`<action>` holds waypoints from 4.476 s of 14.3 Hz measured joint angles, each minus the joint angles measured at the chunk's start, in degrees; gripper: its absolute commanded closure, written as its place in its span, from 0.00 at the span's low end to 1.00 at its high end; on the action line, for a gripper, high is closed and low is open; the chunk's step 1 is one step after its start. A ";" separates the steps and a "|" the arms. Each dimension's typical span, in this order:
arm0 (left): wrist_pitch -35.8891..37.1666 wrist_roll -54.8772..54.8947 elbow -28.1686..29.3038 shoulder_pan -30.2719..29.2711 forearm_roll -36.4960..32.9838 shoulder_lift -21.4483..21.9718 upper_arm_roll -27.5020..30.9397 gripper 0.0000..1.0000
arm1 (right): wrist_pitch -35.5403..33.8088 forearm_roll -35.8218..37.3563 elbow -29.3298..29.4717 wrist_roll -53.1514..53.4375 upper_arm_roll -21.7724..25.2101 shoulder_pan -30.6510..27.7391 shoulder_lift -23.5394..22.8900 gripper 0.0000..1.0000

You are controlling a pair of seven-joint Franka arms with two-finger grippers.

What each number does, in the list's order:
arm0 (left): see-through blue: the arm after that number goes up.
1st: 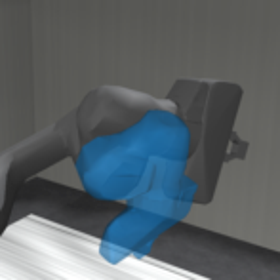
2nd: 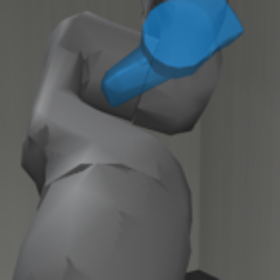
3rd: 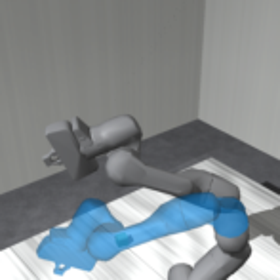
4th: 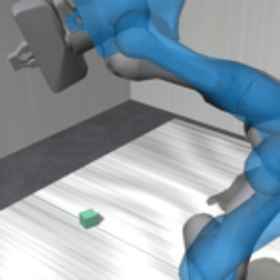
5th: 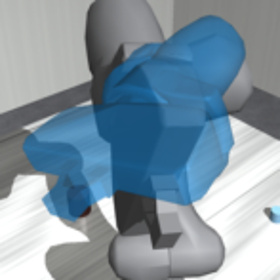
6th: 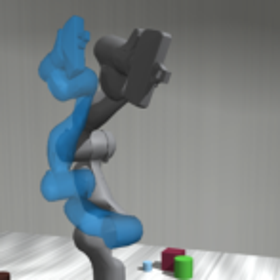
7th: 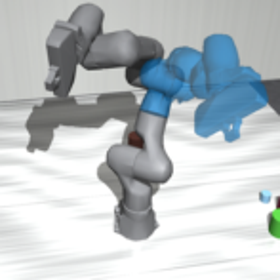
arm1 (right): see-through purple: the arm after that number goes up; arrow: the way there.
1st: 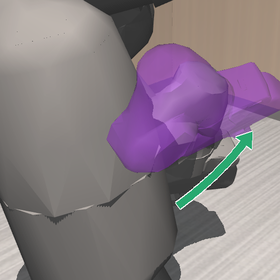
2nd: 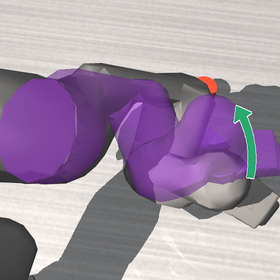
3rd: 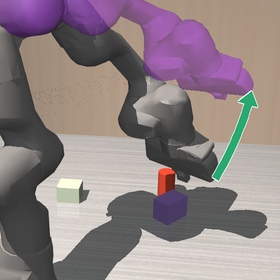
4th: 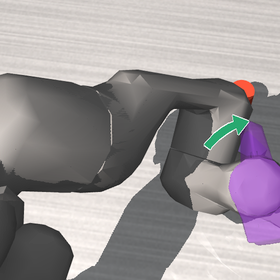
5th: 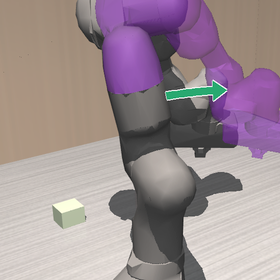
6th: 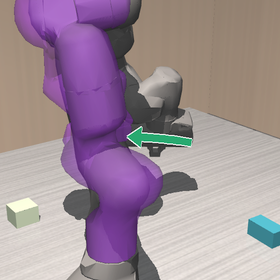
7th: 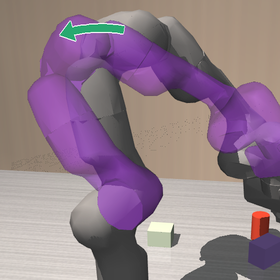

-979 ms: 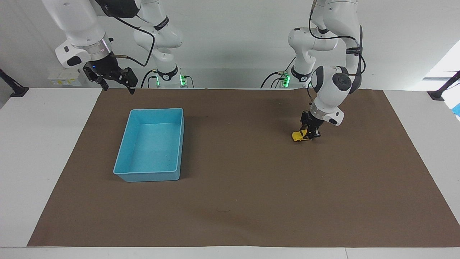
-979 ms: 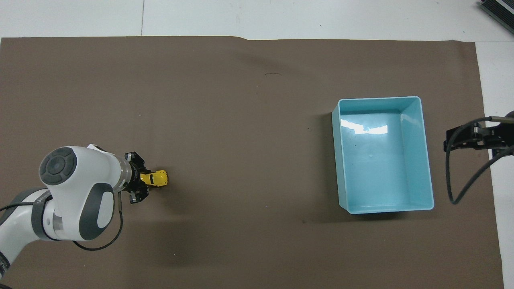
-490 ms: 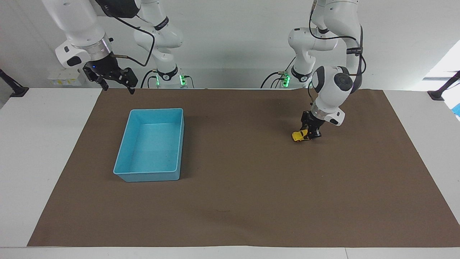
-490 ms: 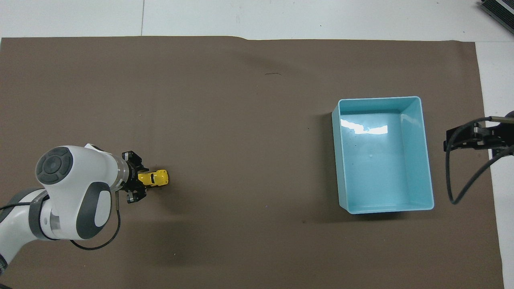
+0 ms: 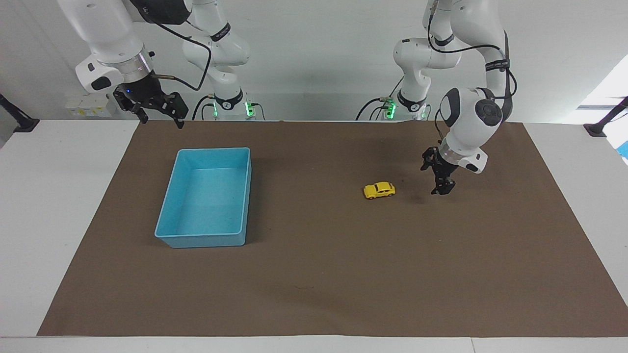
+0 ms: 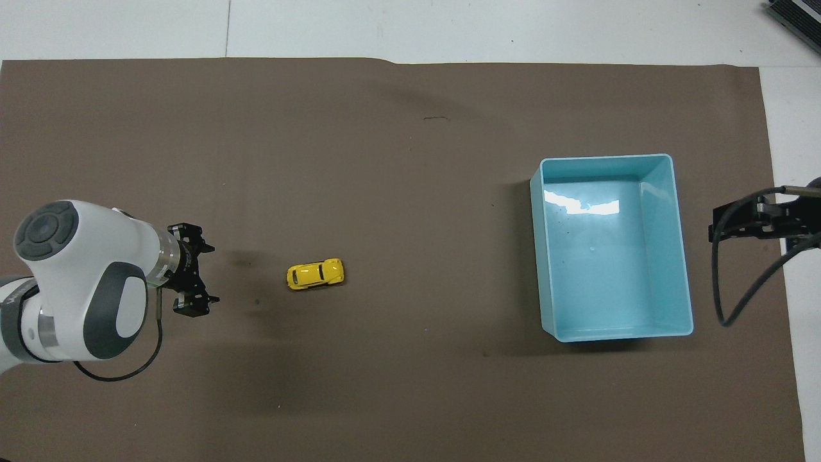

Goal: Wind up and store yellow beetle car

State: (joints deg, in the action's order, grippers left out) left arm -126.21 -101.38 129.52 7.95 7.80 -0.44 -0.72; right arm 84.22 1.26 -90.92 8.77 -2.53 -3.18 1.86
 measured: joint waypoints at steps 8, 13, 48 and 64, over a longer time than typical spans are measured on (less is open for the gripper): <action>0.32 0.28 -0.42 0.00 -0.01 -0.09 0.00 0.00 | 0.00 0.04 0.00 0.00 0.09 -0.25 0.00 0.00; 0.32 0.41 -0.61 0.00 -0.03 -0.10 -0.05 0.00 | 0.00 0.02 0.00 0.00 0.32 -0.47 0.00 0.00; 17.24 60.15 -23.29 -0.23 -1.06 3.94 1.00 0.00 | 35.95 3.15 -12.06 97.99 -0.15 23.13 -18.98 0.00; 39.07 98.43 -35.63 -2.81 -6.73 6.94 1.51 0.00 | 44.11 12.75 -18.08 113.86 -0.03 27.98 -22.70 1.00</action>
State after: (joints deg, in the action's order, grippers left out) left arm -87.14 -2.96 93.89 5.13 1.07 6.49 0.79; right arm 128.33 14.02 -109.00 122.63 -2.56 24.80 -20.84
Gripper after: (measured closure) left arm 0.000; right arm 0.542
